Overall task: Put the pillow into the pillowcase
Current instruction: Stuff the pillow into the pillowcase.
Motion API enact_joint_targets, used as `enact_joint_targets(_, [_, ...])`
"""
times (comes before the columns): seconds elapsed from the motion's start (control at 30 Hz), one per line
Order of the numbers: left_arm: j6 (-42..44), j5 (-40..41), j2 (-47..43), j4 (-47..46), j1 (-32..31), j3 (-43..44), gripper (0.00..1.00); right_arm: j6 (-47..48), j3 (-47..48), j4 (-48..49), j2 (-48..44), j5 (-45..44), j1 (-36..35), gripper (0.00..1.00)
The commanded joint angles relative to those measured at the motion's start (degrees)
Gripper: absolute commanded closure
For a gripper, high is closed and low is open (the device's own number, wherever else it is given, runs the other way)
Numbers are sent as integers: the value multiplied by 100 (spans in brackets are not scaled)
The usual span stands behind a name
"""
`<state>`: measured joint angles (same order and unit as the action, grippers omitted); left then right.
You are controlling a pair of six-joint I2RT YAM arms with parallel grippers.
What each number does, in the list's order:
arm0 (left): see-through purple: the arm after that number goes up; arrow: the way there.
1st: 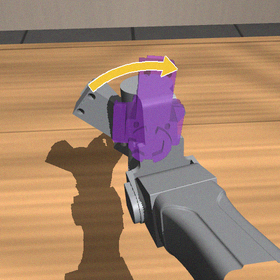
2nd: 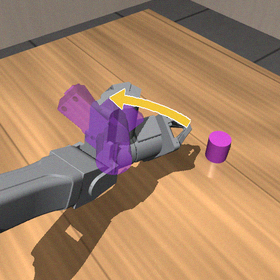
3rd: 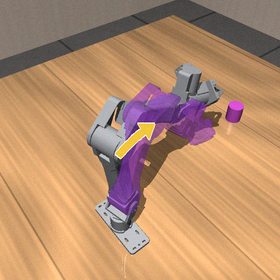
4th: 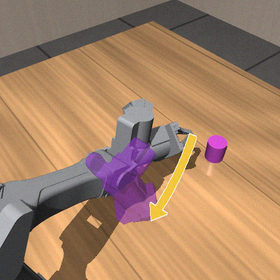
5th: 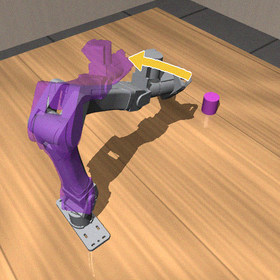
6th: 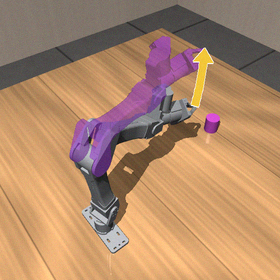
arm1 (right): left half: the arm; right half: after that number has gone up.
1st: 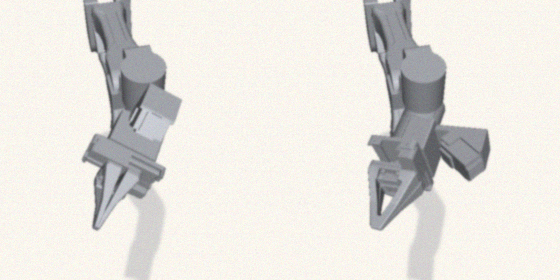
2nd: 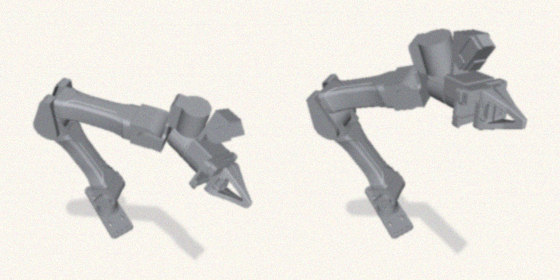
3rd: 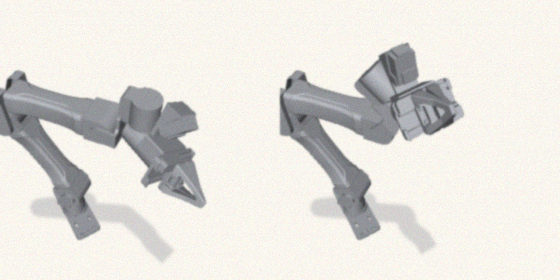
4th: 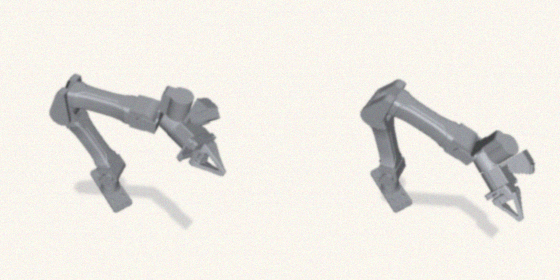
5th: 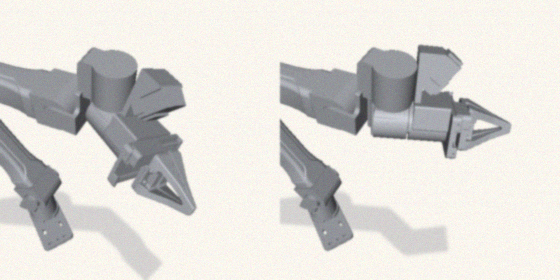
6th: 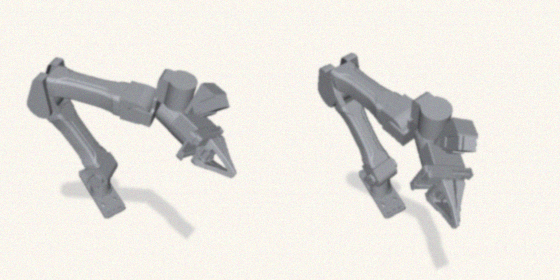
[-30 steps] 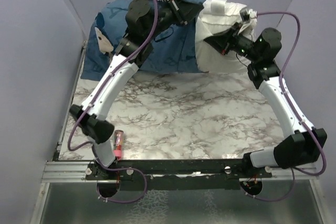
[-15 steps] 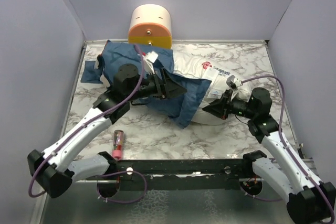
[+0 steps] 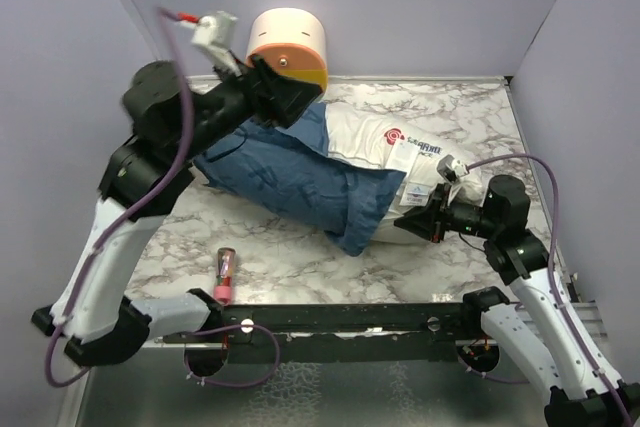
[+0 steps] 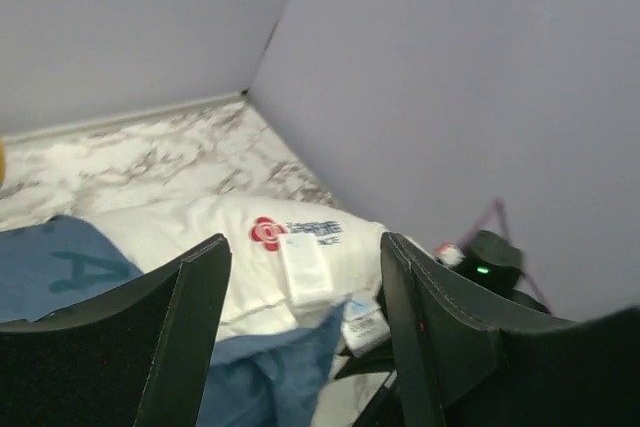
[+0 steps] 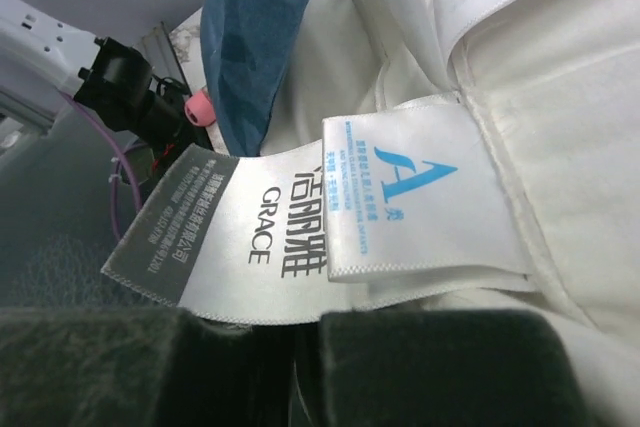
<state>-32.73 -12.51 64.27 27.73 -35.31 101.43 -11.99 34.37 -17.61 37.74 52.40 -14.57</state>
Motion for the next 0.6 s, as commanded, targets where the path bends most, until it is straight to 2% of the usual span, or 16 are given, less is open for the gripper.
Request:
enact_joint_targets(0.0, [590, 726, 1296, 1493, 7, 524, 37, -346, 52, -575, -491, 184, -29, 93])
enact_joint_targets(0.13, [1127, 1193, 1933, 1672, 6, 780, 37, -470, 119, -677, -641, 165, -29, 88])
enact_joint_targets(0.23, [1178, 1355, 2300, 2065, 7, 727, 37, -435, 433, -844, -710, 126, -29, 81])
enact_joint_targets(0.33, [1112, 1307, 2176, 2141, -2, -127, 38, -686, 999, -668, -655, 233, -28, 73])
enact_joint_targets(0.47, [959, 1175, 1642, 1739, -2, -1434, 42, -843, 1969, -582, -23, 453, -29, 67])
enact_joint_targets(0.57, [820, 1096, 1375, 1632, -2, -1887, 46, -675, 2723, -846, 623, 258, -29, 54])
